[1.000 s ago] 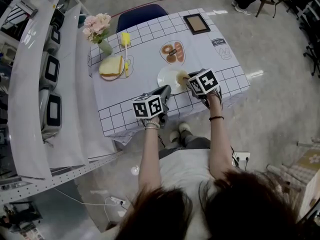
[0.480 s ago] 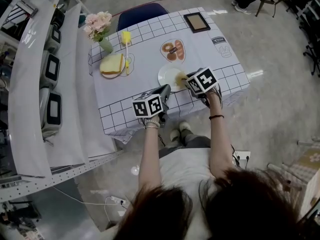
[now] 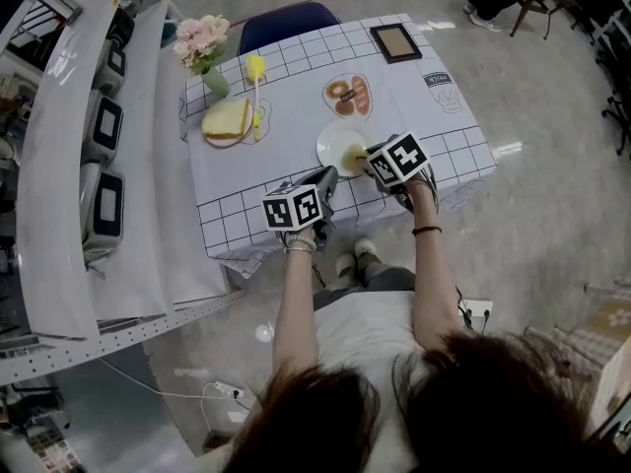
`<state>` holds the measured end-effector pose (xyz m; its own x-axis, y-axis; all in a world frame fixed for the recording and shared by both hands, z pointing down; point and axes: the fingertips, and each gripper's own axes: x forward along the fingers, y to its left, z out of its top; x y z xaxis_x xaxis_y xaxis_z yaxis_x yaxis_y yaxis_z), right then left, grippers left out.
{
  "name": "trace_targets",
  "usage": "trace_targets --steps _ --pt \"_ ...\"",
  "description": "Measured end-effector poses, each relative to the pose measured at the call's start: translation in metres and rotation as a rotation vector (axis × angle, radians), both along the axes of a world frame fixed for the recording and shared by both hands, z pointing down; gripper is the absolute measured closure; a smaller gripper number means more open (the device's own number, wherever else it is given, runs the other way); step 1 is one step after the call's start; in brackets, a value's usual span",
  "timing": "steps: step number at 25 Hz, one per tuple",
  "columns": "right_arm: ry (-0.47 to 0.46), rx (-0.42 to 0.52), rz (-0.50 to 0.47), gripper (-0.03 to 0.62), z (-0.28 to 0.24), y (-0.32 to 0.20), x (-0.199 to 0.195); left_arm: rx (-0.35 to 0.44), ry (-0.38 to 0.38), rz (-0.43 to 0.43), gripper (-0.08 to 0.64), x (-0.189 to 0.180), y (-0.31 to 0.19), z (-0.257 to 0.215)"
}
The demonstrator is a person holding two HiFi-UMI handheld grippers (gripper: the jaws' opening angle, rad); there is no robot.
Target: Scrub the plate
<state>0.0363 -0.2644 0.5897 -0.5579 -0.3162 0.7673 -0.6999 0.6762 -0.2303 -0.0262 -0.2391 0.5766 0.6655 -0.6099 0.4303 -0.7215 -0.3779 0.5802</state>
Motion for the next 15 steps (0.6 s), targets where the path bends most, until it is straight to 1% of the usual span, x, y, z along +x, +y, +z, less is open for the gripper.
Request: trace_targets --steps 9,15 --pt "0.0 -0.019 -0.031 0.512 0.002 0.003 -0.009 -0.002 -0.004 -0.025 0.549 -0.01 0.002 0.002" --pt "0.01 -0.043 -0.075 0.512 0.002 0.007 -0.018 -0.007 -0.003 -0.034 0.549 -0.013 0.003 0.004"
